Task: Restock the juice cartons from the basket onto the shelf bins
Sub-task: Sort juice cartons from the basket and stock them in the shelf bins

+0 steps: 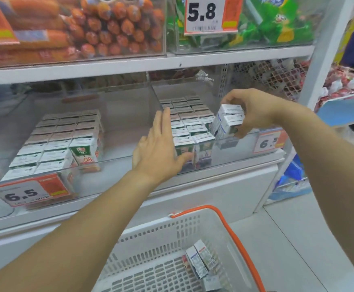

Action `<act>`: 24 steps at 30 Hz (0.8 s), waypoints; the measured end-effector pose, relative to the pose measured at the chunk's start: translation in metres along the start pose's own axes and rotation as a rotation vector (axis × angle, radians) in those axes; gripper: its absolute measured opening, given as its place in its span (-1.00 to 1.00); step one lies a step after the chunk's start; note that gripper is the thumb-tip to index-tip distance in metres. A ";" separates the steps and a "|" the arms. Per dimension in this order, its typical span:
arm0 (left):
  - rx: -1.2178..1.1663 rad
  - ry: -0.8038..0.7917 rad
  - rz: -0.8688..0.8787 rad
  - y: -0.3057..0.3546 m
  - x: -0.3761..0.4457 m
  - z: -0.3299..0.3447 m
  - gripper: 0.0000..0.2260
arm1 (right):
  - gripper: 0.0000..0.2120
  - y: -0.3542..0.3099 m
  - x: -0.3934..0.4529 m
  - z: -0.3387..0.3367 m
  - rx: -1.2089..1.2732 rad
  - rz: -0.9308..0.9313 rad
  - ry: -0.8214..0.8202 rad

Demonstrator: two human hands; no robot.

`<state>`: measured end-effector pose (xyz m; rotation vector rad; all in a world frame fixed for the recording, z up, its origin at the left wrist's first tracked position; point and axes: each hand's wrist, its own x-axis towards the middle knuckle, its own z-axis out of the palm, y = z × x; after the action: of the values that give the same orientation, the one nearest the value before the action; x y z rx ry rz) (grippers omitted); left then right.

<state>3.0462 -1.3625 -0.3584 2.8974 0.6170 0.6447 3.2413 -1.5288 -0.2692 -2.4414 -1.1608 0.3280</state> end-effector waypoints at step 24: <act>-0.023 0.013 -0.004 0.000 -0.006 -0.006 0.00 | -0.59 -0.002 -0.015 0.032 -0.127 -0.064 0.141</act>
<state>3.0392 -1.3651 -0.3555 2.8722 0.6119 0.6669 3.2182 -1.5306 -0.2960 -2.4831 -1.2288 0.0628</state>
